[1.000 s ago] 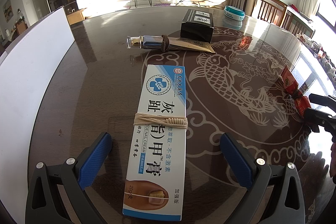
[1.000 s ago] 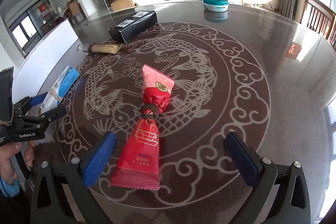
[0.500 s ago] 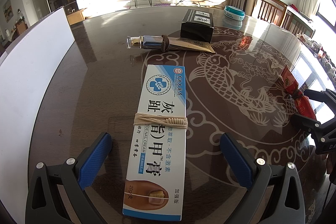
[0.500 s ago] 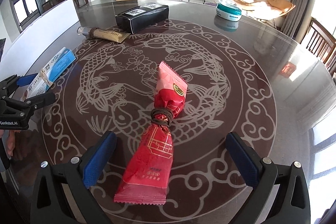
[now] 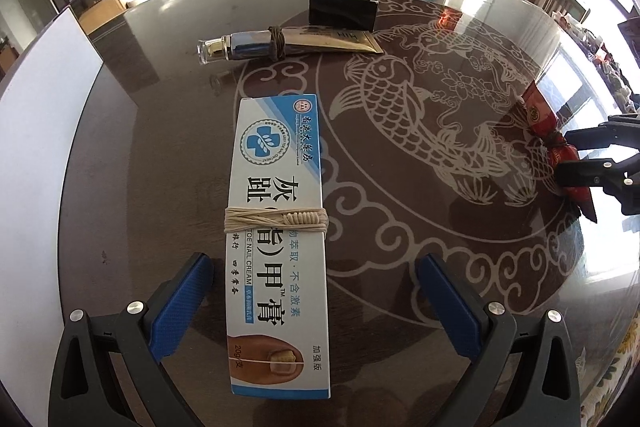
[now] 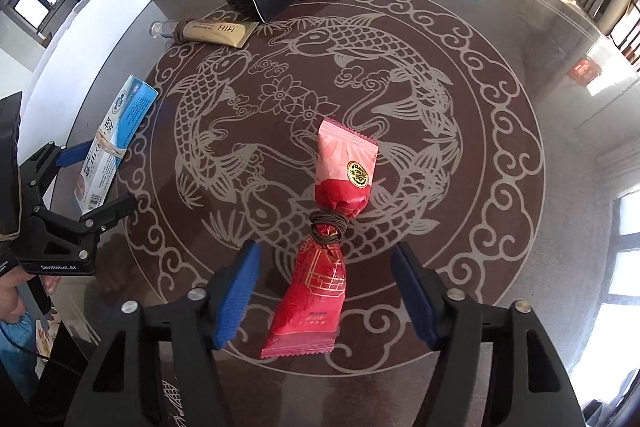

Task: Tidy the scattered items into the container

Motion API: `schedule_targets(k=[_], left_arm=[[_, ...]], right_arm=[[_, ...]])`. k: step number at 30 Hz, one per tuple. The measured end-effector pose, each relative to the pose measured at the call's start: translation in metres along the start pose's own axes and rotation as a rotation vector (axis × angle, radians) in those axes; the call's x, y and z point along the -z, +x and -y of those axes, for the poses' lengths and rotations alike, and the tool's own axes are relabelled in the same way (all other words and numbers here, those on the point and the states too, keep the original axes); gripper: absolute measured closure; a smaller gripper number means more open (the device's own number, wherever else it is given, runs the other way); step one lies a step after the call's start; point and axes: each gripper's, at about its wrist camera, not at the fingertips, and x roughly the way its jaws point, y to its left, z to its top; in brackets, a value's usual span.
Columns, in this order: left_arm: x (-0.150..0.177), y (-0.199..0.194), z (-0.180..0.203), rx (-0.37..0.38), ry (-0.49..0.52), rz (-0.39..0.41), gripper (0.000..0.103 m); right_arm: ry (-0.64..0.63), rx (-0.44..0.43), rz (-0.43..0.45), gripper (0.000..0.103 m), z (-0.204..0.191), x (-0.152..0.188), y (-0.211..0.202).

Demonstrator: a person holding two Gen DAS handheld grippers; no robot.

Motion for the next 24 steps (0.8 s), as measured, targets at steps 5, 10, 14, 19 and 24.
schedule_targets(k=[5, 10, 14, 19, 24], left_arm=[[0.001, -0.020, -0.009, 0.034, -0.018, 0.052, 0.062], [0.017, -0.048, -0.023, 0.034, -0.044, 0.119, 0.062], [0.030, -0.069, -0.030, 0.044, -0.076, 0.155, 0.062], [0.040, -0.120, -0.051, 0.046, -0.101, 0.238, 0.062], [0.054, -0.164, -0.122, 0.006, -0.181, 0.278, 0.062]], right_arm=[[-0.031, 0.028, -0.018, 0.080, -0.004, 0.002, -0.001], [-0.024, -0.001, 0.086, 0.080, -0.010, 0.020, -0.032], [-0.037, 0.003, 0.085, 0.080, -0.018, 0.031, -0.036], [-0.086, -0.028, 0.135, 0.080, -0.048, 0.027, -0.057], [-0.180, -0.097, 0.203, 0.080, -0.124, -0.013, -0.081]])
